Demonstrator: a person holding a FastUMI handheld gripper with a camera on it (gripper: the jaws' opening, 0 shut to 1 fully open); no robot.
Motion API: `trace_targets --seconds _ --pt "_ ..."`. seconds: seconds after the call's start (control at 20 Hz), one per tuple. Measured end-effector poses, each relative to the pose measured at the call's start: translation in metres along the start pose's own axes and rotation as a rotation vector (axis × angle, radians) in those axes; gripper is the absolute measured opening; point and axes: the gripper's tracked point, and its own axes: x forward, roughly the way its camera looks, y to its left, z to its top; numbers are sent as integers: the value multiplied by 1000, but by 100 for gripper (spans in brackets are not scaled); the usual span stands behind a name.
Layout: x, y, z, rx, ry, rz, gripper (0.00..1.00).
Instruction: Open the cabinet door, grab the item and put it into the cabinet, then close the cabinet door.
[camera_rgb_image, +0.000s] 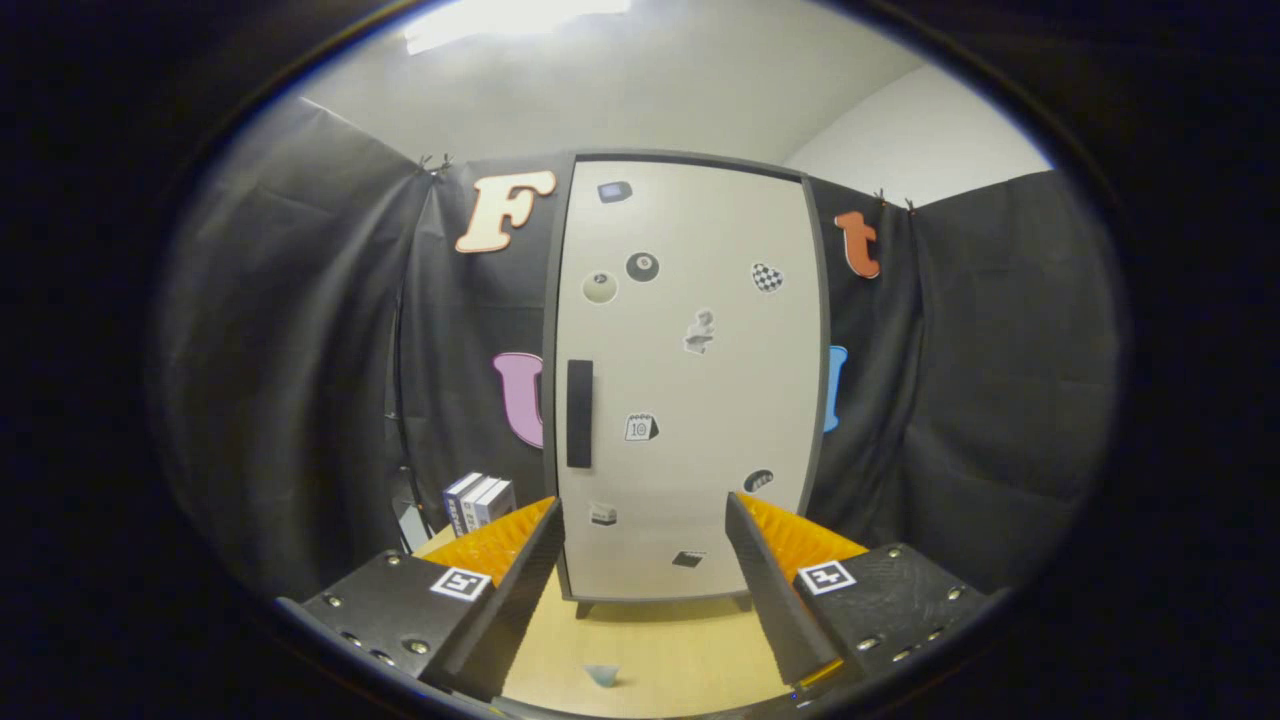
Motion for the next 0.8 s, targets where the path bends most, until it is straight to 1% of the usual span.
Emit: trace_targets --seconds 0.25,0.8 --pt "29 15 0 5 -1 33 96" --pt "141 60 2 17 -2 101 96"
